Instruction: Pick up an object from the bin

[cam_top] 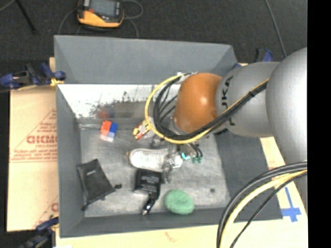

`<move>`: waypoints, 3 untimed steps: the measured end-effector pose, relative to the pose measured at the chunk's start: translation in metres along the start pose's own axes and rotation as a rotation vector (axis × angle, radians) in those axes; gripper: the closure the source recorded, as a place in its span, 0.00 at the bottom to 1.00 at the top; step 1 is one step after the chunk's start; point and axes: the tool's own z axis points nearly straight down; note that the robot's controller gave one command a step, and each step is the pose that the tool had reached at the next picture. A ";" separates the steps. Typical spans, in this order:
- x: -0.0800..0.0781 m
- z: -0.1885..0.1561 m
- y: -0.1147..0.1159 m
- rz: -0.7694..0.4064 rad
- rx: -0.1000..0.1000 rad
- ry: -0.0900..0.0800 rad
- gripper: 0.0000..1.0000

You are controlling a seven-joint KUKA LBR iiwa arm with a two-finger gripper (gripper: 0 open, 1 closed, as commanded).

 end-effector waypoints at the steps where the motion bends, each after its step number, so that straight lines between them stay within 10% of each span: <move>1: 0.000 -0.001 0.000 0.003 0.000 -0.001 1.00; 3: 0.003 -0.038 -0.001 -0.016 0.000 0.015 1.00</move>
Offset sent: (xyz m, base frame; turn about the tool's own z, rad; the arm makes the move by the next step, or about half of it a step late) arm 0.0000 0.0000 0.0000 0.0000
